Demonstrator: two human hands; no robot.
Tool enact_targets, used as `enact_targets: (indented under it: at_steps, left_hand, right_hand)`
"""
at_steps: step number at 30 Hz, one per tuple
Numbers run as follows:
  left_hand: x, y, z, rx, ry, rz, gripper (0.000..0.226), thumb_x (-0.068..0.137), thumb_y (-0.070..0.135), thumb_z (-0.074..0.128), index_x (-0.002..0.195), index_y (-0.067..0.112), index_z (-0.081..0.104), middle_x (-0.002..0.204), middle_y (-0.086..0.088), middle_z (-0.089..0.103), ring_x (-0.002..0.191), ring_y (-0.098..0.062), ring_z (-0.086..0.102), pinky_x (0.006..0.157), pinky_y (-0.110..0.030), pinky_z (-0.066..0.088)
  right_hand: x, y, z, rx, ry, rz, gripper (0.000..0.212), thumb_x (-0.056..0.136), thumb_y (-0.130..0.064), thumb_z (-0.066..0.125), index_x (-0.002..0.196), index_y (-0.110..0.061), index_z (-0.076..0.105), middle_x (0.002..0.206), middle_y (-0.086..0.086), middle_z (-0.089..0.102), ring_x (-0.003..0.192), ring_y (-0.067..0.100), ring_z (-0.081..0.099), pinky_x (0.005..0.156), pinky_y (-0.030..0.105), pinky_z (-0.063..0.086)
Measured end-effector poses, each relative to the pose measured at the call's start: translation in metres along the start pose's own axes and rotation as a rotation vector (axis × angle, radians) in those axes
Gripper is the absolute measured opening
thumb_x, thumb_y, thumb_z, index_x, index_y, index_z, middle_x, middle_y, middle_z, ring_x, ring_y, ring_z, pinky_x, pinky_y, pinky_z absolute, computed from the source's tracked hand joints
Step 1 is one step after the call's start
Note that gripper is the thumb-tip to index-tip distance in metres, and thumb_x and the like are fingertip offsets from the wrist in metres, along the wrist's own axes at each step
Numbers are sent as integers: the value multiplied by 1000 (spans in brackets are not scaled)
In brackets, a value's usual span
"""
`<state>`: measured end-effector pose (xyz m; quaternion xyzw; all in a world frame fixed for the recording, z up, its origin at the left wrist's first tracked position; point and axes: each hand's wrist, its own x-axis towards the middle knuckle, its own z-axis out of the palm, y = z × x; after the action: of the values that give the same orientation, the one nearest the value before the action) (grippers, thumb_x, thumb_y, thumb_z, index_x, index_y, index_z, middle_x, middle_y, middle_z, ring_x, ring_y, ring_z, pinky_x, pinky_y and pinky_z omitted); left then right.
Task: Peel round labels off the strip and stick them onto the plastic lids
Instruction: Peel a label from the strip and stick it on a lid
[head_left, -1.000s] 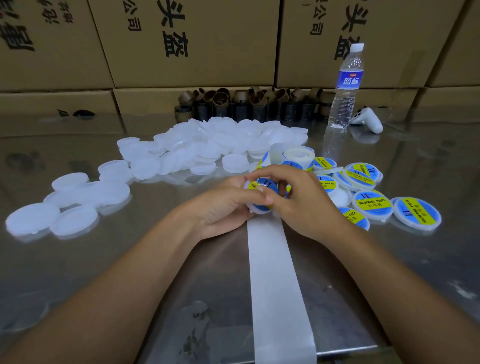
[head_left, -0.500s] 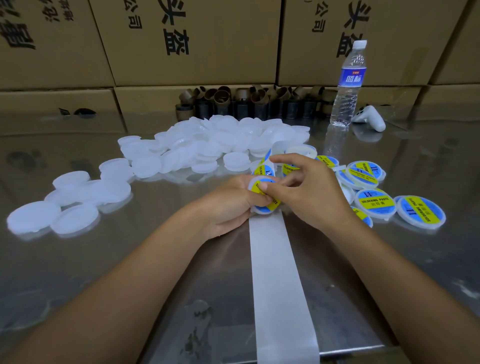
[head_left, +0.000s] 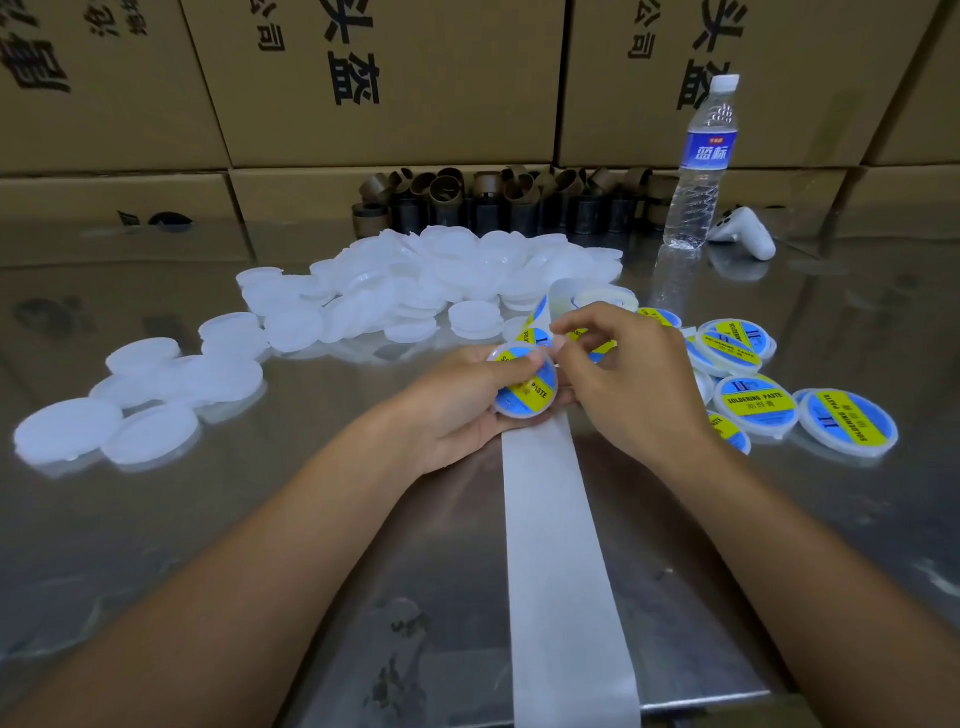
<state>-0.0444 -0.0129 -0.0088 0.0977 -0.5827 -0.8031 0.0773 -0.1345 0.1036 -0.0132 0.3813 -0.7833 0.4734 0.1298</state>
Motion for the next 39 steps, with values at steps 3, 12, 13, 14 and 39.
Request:
enact_targets:
  at_steps: [3, 12, 13, 14, 39]
  left_hand:
    - [1, 0, 0, 66, 12, 4, 32, 101, 29, 42, 121, 11, 59, 112, -11, 69, 91, -19, 70, 94, -33, 51]
    - [3, -1, -3, 28, -11, 40, 30, 100, 37, 39, 112, 21, 62, 108, -5, 71, 94, -22, 70, 89, -32, 55]
    - [3, -1, -3, 26, -13, 39, 30, 100, 37, 39, 112, 21, 62, 106, -4, 71, 93, -21, 71, 88, -32, 55]
    - [3, -1, -3, 24, -13, 39, 30, 100, 37, 39, 113, 21, 62, 105, -3, 71, 92, -21, 71, 88, -31, 56]
    - [3, -4, -4, 91, 25, 56, 13, 94, 8, 55, 104, 9, 63, 83, -5, 68, 71, -12, 66, 79, -25, 58]
  right_hand:
    - [0, 0, 0, 20, 10, 11, 5, 87, -32, 61, 83, -35, 61, 67, -14, 60, 61, 11, 59, 64, 41, 53]
    - [2, -5, 0, 228, -198, 122, 14, 90, -30, 61, 87, -17, 66, 62, 0, 66, 61, 14, 63, 69, 39, 55]
    - [2, -5, 0, 234, -197, 127, 16, 90, -28, 61, 86, -14, 67, 64, 4, 66, 61, 16, 62, 69, 40, 55]
    - [2, -5, -1, 237, -193, 131, 15, 91, -26, 61, 85, -13, 67, 66, 7, 66, 59, 15, 60, 68, 40, 54]
    - [7, 4, 1, 185, -136, 77, 10, 95, -26, 53, 92, -21, 61, 73, 10, 62, 70, 29, 61, 69, 37, 50]
